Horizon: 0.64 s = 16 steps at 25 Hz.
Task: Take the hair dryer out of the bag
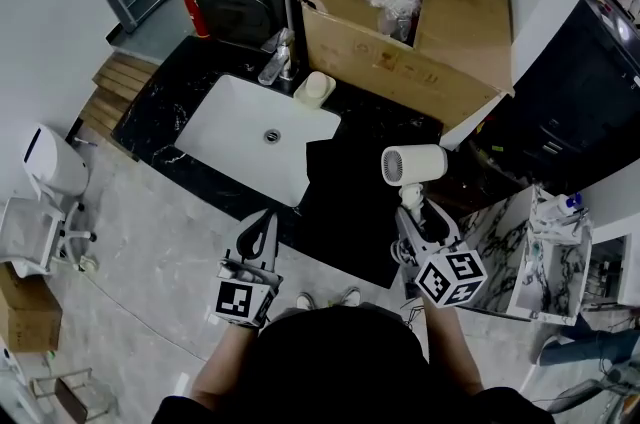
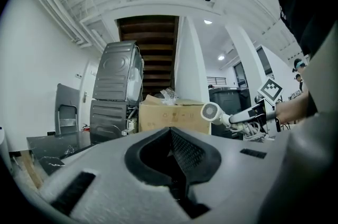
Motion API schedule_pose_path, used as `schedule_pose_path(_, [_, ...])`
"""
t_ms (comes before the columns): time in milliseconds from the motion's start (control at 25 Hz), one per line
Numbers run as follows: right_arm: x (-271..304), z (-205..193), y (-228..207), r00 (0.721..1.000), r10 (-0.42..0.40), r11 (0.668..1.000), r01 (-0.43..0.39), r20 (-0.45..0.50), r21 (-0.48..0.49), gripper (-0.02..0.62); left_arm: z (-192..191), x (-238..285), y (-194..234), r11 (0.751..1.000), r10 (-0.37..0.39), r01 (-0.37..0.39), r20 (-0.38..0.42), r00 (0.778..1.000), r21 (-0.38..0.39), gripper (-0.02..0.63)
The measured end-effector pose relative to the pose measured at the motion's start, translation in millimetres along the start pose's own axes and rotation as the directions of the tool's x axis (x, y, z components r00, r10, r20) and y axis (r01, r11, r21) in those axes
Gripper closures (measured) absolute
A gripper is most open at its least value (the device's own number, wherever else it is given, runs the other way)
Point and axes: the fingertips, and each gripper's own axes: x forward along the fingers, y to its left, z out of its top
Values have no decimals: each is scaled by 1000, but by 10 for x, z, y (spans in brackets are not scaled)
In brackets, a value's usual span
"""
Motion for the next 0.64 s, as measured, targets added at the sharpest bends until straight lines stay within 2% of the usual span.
schedule_pose_path(200, [-40,-21,40,1000,7,999,-7,-10,-40,383,27,6,-74,1000,-4,4,-1,1000,9,586])
schedule_pose_path(440, [-69,-9,41,1000,22,998,-23,-7,-50,383,-54,-10,-140,1000,-3,3,-17,1000,3,586])
schedule_pose_path(640, [-116,28,36,999,36,998,-36,-1,-45,383,-4,34,-225,1000,-8,8,0,1000,14,586])
